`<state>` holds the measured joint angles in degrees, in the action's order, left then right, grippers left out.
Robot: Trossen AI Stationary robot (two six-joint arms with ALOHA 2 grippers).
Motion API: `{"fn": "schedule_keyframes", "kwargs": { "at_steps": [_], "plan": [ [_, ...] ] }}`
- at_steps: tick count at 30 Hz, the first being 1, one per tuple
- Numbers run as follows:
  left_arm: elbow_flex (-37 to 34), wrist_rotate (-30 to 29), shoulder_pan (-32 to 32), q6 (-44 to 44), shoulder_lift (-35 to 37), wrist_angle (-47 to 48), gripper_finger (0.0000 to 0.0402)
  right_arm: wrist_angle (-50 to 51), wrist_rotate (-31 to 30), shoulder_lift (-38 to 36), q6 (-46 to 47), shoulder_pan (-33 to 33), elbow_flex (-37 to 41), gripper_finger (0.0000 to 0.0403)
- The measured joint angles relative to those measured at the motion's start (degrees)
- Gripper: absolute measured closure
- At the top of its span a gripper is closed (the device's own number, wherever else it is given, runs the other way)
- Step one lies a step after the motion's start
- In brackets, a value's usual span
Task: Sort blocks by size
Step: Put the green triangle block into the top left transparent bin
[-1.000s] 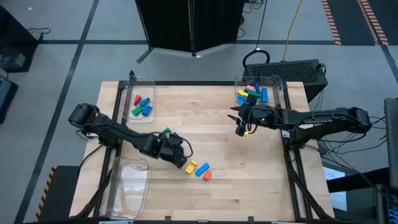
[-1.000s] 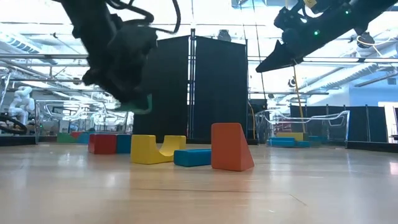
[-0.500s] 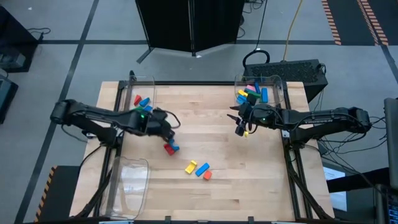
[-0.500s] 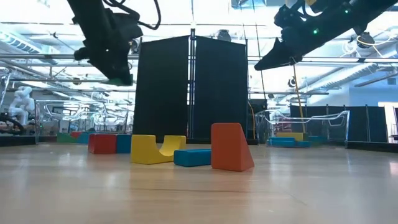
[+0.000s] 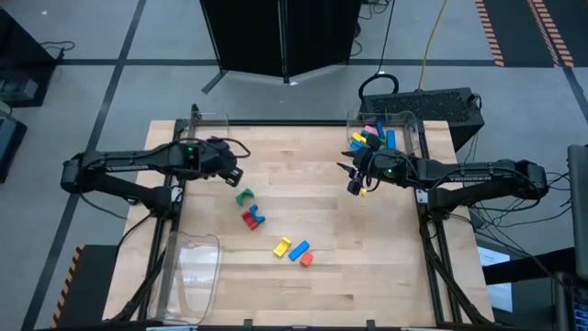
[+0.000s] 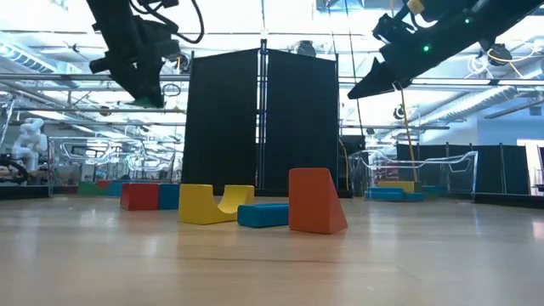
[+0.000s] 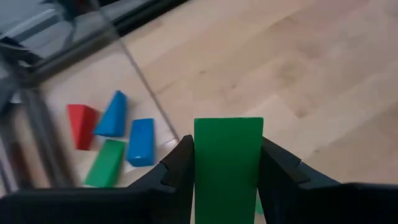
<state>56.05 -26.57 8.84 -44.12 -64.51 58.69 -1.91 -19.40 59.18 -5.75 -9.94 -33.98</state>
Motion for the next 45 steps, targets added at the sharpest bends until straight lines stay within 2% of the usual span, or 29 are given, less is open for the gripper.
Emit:
{"fn": "schedule_keyframes", "kwargs": {
  "at_steps": [8, 15, 22, 32, 38, 45],
  "plan": [
    [0.0, 1.3, 8.3, 7.1, 0.4, 1.6, 0.0280, 0.1, 0.0, 0.0, 0.8, -0.6, 0.0, 0.0250],
    [0.0, 2.8, 18.3, 13.3, 0.4, 1.7, 0.0280, 0.0, 0.0, 0.0, 0.8, -0.6, 0.0, 0.0250],
    [-3.0, 7.4, 27.0, 19.0, 0.4, -1.8, 0.0280, 0.0, 0.0, 0.0, 0.8, -0.6, 0.0, 0.0250],
    [-7.9, 13.1, 35.1, 23.4, 0.3, -7.7, 0.0280, 0.0, 0.0, 1.8, 0.8, -0.6, 0.0, 0.0250],
    [-11.0, 14.6, 39.5, 24.0, 0.3, -8.1, 0.0280, -0.5, 0.0, 4.6, 0.7, -0.6, 0.0, 0.0250],
    [-14.9, 14.7, 41.6, 24.1, -1.2, -8.9, 0.0280, -4.4, 0.0, 7.0, 0.4, -0.6, 0.0, 0.0250]
  ]
}}
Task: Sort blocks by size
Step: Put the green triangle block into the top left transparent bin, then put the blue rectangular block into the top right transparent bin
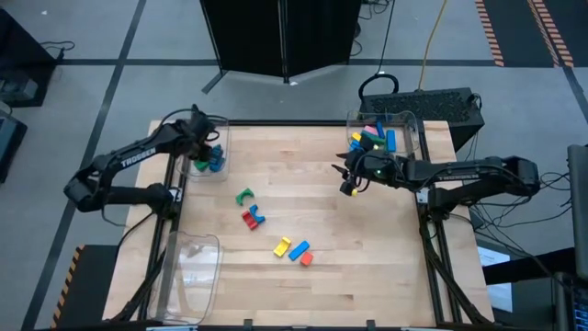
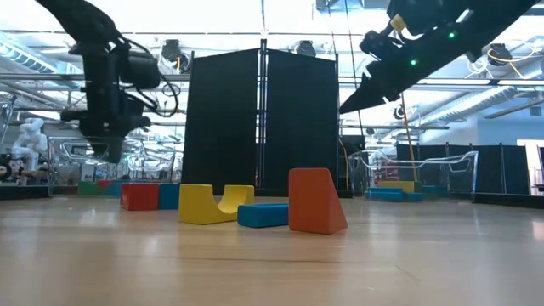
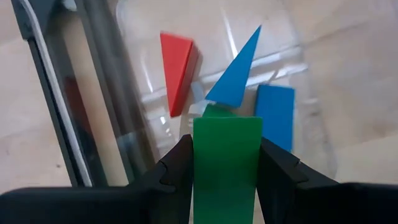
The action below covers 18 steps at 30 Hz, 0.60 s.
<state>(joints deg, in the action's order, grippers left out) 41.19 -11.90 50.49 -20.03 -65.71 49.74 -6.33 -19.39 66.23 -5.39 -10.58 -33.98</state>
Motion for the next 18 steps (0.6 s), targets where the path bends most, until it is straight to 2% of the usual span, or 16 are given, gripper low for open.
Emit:
{"fn": "schedule_keyframes", "kwargs": {
  "at_steps": [6, 12, 18],
  "plan": [
    [-0.6, 0.4, 0.6, 1.3, -2.5, -0.2, 0.0280, -1.2, 0.0, 0.3, 0.0, 0.0, 0.0, 0.0250],
    [-0.6, 1.6, 0.6, 2.5, -5.7, -2.5, 0.0233, -1.9, 0.2, 0.3, 0.0, 0.0, 0.0, 0.0250],
    [-0.6, 1.7, 0.6, 2.5, -8.1, -3.0, 0.0223, -1.9, 0.2, 0.3, 0.0, 0.0, 0.0, 0.0250]
  ]
}}
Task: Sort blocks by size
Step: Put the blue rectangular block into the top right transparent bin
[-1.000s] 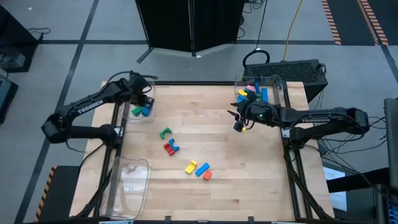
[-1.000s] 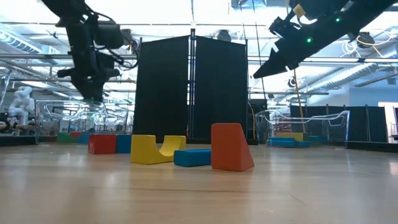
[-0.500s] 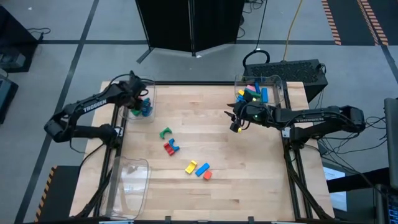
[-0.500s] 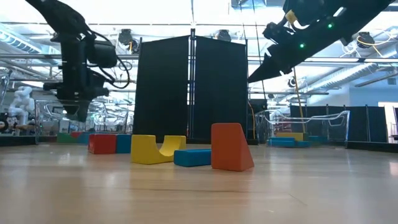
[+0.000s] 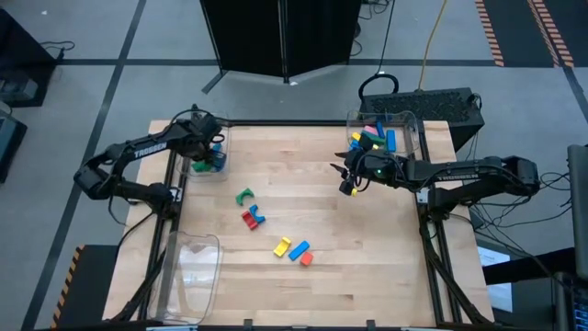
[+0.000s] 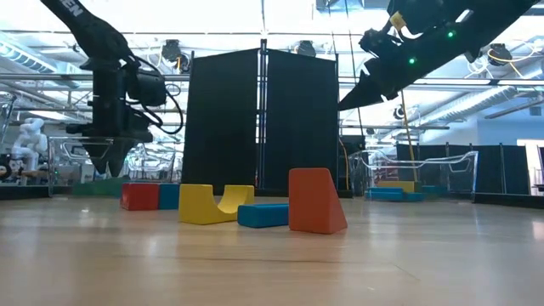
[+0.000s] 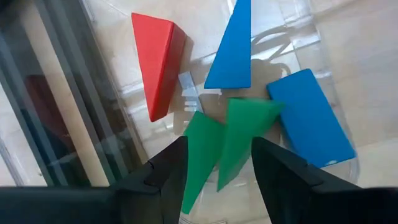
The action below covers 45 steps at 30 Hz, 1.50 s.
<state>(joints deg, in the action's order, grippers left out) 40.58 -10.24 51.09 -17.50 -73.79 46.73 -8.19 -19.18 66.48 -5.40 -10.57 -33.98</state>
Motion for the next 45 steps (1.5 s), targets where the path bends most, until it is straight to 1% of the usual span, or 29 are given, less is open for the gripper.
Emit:
{"fn": "schedule_keyframes", "kwargs": {
  "at_steps": [4, 9, 18, 23, 26, 29, 34, 39, 41, 45],
  "plan": [
    [0.0, -0.6, 0.0, 0.4, 0.3, 0.0, 0.0221, 0.0, 0.0, 0.0, 0.0, 0.0, 0.0, 0.0250],
    [0.0, -1.0, -0.1, 1.9, 3.0, 0.3, 0.0220, 0.0, 0.0, 0.0, -0.4, 0.0, 0.0, 0.0250],
    [0.0, -0.5, -0.9, 3.1, 11.9, 1.0, 0.0219, -0.2, 0.0, 0.0, -1.6, 0.0, 0.0, 0.0250],
    [0.0, 3.3, -4.2, 4.4, 17.5, 0.6, 0.0219, -0.2, 0.0, 0.0, -3.2, 0.0, 0.0, 0.0250],
    [0.0, 5.9, -7.4, 4.5, 20.8, 0.3, 0.0219, -0.2, 0.0, 0.0, -3.2, 0.0, 0.0, 0.0250],
    [0.0, 7.2, -11.9, 3.3, 23.7, 0.2, 0.0219, -0.2, 0.0, 0.0, -3.0, 0.0, 0.0, 0.0250],
    [0.0, 6.6, -20.2, -1.1, 27.1, -0.8, 0.0219, -0.2, 0.0, 0.0, -3.3, 0.0, 0.0, 0.0250],
    [0.1, 4.9, -28.9, -4.7, 27.4, -4.7, 0.0219, 0.4, 0.1, 0.0, -6.1, 0.3, 0.0, 0.0250],
    [0.1, 4.0, -32.4, -5.8, 26.8, -7.3, 0.0219, 0.7, 2.2, 0.0, -6.2, 0.4, 0.0, 0.0250],
    [0.1, 3.4, -39.4, -6.1, 24.6, -13.0, 0.0219, 2.2, 10.8, 0.0, -5.5, 0.5, 0.0, 0.0250]
  ]
}}
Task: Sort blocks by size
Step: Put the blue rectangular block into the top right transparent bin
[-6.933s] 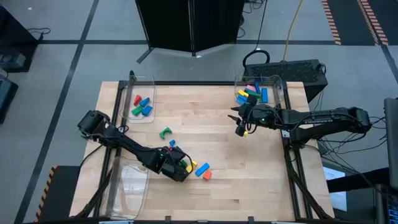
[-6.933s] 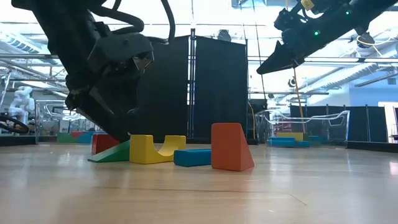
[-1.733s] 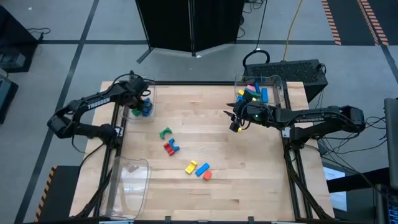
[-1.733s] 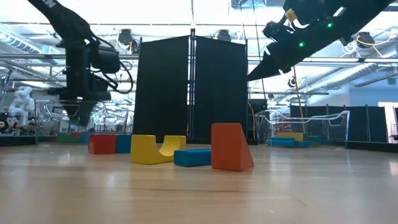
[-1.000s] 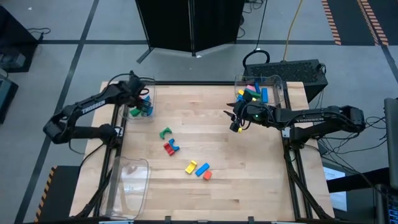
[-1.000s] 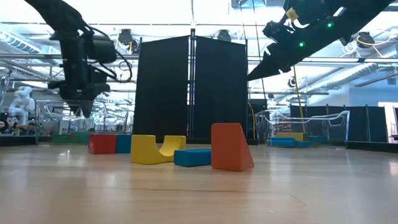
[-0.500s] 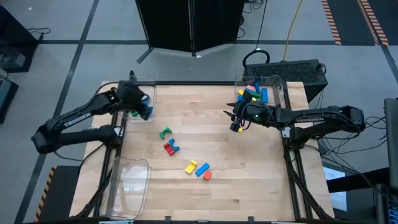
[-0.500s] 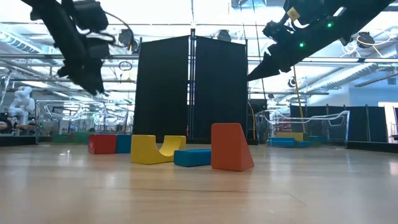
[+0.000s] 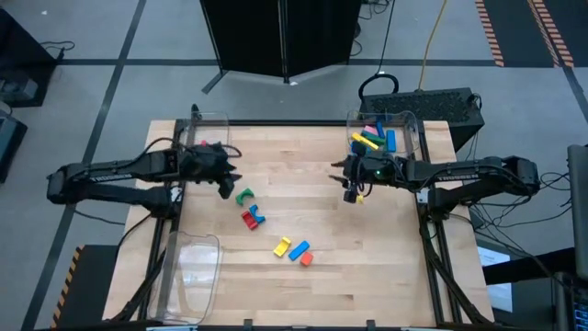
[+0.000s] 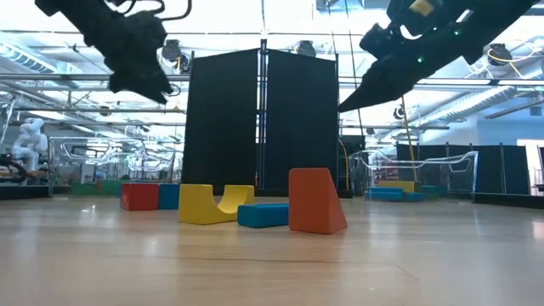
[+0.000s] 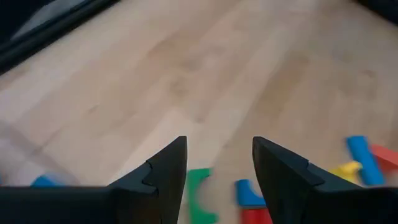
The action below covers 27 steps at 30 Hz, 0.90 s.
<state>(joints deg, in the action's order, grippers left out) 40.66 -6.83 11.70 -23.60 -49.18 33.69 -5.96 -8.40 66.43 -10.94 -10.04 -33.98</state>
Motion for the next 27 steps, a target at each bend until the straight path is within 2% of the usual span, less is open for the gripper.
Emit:
{"fn": "schedule_keyframes", "kwargs": {
  "at_steps": [4, 10, 16, 22, 27],
  "plan": [
    [0.0, 0.3, -6.5, -0.1, -3.1, -4.1, 0.0219, 2.1, 5.6, 0.0, 3.0, 0.2, 0.0, 0.0250],
    [0.0, -1.9, -15.6, -0.3, -9.7, -11.5, 0.0219, 2.8, 5.8, 0.1, 4.0, 3.1, 0.0, 0.0250],
    [0.0, -2.3, -22.7, -1.6, -18.1, -22.1, 0.0219, 2.6, 5.8, 3.2, 4.9, 5.9, 0.0, 0.0250],
    [0.0, -2.4, -26.6, -1.6, -27.2, -34.8, 0.0219, 2.7, 5.3, 7.9, 6.0, 7.6, 0.0, 0.0251],
    [0.0, -2.6, -27.5, -1.6, -32.3, -40.2, 0.0219, 2.7, 5.3, 11.0, 5.7, 9.4, 0.0, 0.0272]
  ]
}}
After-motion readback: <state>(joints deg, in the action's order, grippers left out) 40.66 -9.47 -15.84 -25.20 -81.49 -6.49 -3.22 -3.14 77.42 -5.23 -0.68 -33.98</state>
